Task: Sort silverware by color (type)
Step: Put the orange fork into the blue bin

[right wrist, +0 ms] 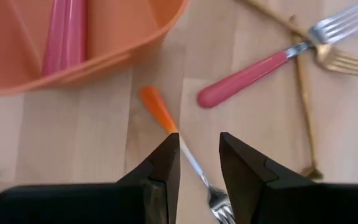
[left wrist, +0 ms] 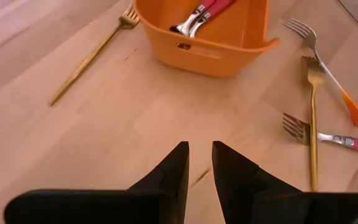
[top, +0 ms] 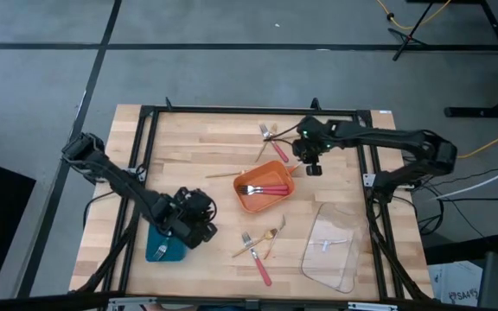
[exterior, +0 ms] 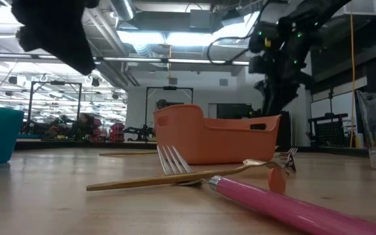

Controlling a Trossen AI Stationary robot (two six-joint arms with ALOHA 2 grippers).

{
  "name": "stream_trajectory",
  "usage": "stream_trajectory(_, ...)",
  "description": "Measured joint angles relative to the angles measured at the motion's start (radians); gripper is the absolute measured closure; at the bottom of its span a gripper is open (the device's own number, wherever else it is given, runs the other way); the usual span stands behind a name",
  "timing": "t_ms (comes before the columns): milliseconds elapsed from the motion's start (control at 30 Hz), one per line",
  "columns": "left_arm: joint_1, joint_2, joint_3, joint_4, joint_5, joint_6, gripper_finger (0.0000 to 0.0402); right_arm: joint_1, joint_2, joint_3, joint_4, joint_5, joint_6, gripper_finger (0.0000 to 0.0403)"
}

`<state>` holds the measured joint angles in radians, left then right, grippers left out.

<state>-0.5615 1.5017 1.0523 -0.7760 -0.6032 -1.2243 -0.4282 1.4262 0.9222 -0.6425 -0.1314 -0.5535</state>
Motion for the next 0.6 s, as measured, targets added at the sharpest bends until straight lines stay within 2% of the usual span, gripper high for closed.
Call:
stream_trajectory(233, 0.036, 0.0, 0.0, 0.017, 0.021, 0.057, 0.0337, 0.0, 0.085, 0.0, -0.013, 0.004, -0.032, 0.0301)
stream_trajectory(433, 0.041, 0.0, 0.0, 0.018, 0.021, 0.058, 0.0337, -0.003, 0.153, 0.0, -0.013, 0.088, -0.05, 0.0301)
stream_trajectory(600, 0.041, 0.0, 0.0, 0.018, 0.021, 0.058, 0.0337, -0.03, 0.202, 0.0, -0.012, 0.095, -0.058, 0.0301)
